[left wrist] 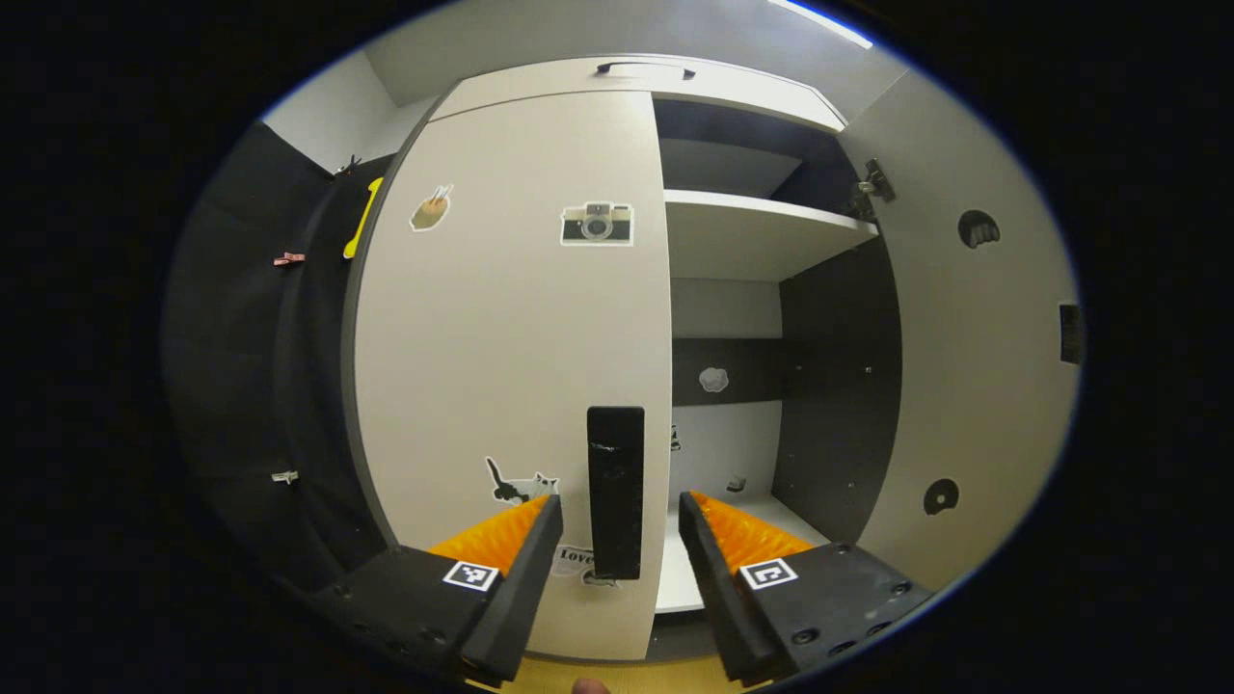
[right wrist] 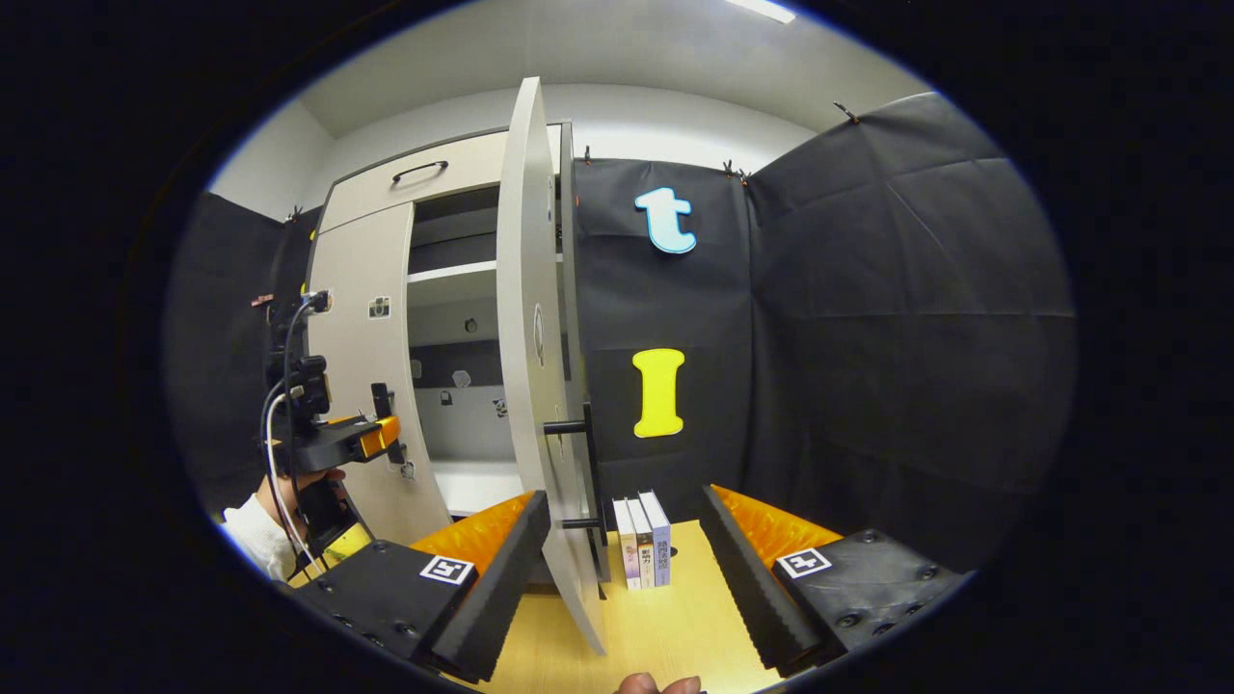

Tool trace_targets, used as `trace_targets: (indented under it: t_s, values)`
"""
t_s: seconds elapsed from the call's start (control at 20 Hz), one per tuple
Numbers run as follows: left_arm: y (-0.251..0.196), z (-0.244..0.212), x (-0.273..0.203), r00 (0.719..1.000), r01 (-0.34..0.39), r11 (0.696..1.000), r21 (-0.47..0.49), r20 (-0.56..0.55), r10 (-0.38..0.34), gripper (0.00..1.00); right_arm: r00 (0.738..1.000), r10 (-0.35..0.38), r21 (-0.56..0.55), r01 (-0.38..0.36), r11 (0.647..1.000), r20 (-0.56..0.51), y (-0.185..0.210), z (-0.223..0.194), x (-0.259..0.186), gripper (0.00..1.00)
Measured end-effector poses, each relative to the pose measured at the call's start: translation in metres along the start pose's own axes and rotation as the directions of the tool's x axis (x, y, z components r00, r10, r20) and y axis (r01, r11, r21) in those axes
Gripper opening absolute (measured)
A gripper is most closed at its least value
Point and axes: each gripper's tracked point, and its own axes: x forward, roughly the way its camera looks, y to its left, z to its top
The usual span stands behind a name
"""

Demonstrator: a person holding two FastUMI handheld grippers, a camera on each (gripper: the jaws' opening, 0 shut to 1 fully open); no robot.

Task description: Open the right door of the double-door shoe cabinet with the right hand, and open the left door with the left hand.

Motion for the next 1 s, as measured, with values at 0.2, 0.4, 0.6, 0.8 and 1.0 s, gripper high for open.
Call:
trace_targets:
  t_s: [0.2,0.4,0.6,0.8,1.0]
  values:
    - [0.007,-0.016,0.025,0.999,-0.029,0.999,0.013,-0.030,0.029,0.63,1.000,-0.018,0.009,0.018,1.000,-0.006,-0.004,-0.001,0.000,0.98]
    - [0.002,-0.018,0.036,0.999,-0.031,0.999,0.031,-0.026,0.031,0.39,1.000,-0.031,0.010,0.031,0.999,-0.004,-0.007,-0.001,0.002,0.98]
    - [0.003,-0.025,0.035,0.999,-0.043,0.999,-0.004,-0.033,0.042,0.36,1.000,-0.032,0.013,0.032,0.999,0.000,-0.006,0.001,0.002,0.98]
    - [0.003,-0.026,0.034,0.998,-0.032,0.999,0.003,-0.054,0.032,0.33,1.000,-0.027,0.009,0.027,1.000,0.001,-0.002,0.000,0.000,0.98]
    - [0.004,-0.028,0.027,0.997,-0.009,1.000,-0.015,-0.080,0.008,0.23,0.999,-0.028,-0.070,0.031,0.997,0.043,-0.008,0.005,0.003,0.98]
